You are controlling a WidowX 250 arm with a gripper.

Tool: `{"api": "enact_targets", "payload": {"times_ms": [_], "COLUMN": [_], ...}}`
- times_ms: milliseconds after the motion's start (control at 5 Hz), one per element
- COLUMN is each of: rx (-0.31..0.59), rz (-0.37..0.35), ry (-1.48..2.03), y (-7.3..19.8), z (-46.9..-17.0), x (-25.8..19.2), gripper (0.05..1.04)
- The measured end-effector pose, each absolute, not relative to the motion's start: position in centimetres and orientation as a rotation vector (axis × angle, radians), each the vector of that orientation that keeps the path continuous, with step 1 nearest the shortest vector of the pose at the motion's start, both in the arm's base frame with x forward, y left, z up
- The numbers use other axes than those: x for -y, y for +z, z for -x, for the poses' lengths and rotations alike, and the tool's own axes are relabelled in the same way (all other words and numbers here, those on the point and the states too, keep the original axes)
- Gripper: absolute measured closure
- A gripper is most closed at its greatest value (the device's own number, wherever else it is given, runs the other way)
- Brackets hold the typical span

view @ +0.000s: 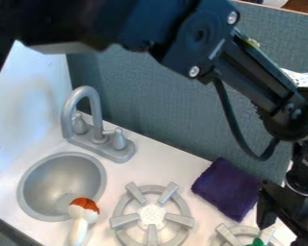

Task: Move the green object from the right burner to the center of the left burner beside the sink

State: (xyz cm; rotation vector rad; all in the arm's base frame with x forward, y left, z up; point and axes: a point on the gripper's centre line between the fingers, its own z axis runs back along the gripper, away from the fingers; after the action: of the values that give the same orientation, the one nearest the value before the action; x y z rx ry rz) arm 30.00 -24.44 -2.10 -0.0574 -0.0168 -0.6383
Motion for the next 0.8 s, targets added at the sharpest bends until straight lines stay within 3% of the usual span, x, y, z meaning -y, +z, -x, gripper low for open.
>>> {"api": "enact_targets", "payload": {"times_ms": [200, 800], "rx": [-0.033, -0.104], "rz": [0.039, -0.013], "ry": [-0.637, -0.626], "y": [-3.9, -5.7], "z": [-29.3, -29.7], "x": [23.9, 22.8], "gripper": [0.079, 0.079]}}
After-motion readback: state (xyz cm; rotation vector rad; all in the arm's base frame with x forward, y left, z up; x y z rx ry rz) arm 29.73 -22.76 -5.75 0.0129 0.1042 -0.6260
